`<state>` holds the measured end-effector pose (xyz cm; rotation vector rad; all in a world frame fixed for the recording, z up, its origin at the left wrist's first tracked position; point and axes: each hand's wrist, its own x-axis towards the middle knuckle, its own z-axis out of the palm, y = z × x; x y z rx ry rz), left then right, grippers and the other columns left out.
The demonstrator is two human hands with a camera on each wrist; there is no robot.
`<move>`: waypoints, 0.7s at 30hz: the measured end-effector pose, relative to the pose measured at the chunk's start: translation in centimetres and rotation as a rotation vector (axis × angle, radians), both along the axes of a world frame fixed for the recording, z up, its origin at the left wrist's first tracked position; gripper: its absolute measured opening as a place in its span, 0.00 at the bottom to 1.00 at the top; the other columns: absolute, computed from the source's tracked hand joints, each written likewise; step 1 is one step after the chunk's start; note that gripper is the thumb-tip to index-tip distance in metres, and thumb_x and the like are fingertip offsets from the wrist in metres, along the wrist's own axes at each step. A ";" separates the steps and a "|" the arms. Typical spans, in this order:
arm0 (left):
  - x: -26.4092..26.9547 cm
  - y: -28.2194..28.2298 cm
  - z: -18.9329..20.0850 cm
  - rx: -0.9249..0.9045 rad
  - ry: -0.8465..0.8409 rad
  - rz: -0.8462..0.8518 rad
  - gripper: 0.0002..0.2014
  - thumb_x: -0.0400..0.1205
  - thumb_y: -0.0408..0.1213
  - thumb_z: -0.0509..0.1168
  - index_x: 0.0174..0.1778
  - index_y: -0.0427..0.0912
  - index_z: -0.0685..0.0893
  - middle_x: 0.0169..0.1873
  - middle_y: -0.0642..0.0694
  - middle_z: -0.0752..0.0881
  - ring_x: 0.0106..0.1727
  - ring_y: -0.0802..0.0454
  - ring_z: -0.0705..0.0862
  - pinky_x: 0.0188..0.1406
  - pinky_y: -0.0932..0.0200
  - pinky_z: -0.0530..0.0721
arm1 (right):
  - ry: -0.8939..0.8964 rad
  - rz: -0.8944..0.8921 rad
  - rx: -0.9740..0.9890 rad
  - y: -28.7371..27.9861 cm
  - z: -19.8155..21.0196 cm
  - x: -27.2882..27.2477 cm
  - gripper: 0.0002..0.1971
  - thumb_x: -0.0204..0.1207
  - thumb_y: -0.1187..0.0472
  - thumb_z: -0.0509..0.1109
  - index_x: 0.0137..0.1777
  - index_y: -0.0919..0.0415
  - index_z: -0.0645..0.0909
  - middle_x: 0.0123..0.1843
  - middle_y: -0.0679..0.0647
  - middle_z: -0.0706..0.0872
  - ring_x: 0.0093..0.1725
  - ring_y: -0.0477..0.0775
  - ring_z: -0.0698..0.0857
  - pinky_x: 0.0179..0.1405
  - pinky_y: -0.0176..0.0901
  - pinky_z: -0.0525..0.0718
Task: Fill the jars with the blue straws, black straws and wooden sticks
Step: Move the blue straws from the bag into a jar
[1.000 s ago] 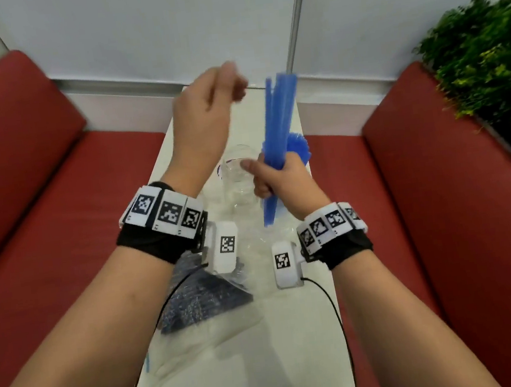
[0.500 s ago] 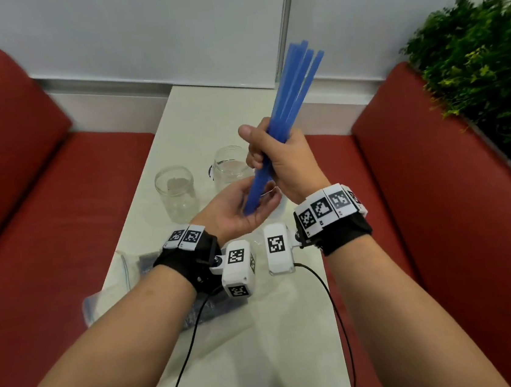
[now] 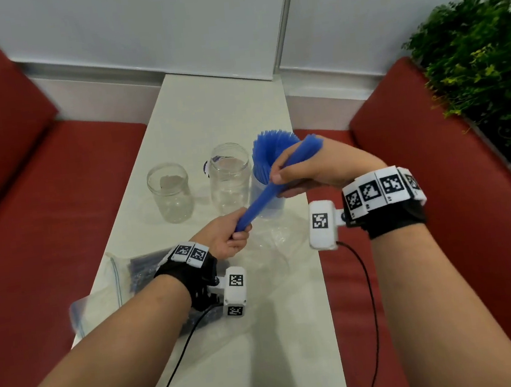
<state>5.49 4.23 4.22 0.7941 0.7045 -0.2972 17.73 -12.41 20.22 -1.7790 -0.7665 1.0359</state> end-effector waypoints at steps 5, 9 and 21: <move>4.0 0.3 1.0 0.275 -0.059 0.220 0.10 0.85 0.37 0.58 0.45 0.37 0.82 0.30 0.44 0.81 0.23 0.53 0.76 0.18 0.64 0.72 | -0.119 -0.182 0.135 0.1 2.2 3.0 0.03 0.74 0.69 0.79 0.47 0.66 0.90 0.45 0.61 0.93 0.47 0.56 0.94 0.45 0.38 0.90; 7.0 1.6 2.7 0.898 -0.203 0.248 0.11 0.83 0.39 0.60 0.42 0.45 0.88 0.38 0.50 0.88 0.37 0.53 0.85 0.36 0.63 0.82 | -0.278 -0.397 0.260 0.2 3.1 5.9 0.05 0.73 0.67 0.80 0.48 0.67 0.90 0.43 0.59 0.93 0.46 0.54 0.93 0.44 0.38 0.90; 11.3 1.7 1.8 1.783 -0.415 -0.293 0.13 0.87 0.43 0.58 0.59 0.49 0.87 0.60 0.56 0.87 0.75 0.49 0.70 0.68 0.43 0.73 | -0.318 -0.587 0.186 0.3 -1.6 7.9 0.03 0.74 0.70 0.78 0.47 0.69 0.89 0.38 0.56 0.92 0.38 0.50 0.92 0.38 0.35 0.88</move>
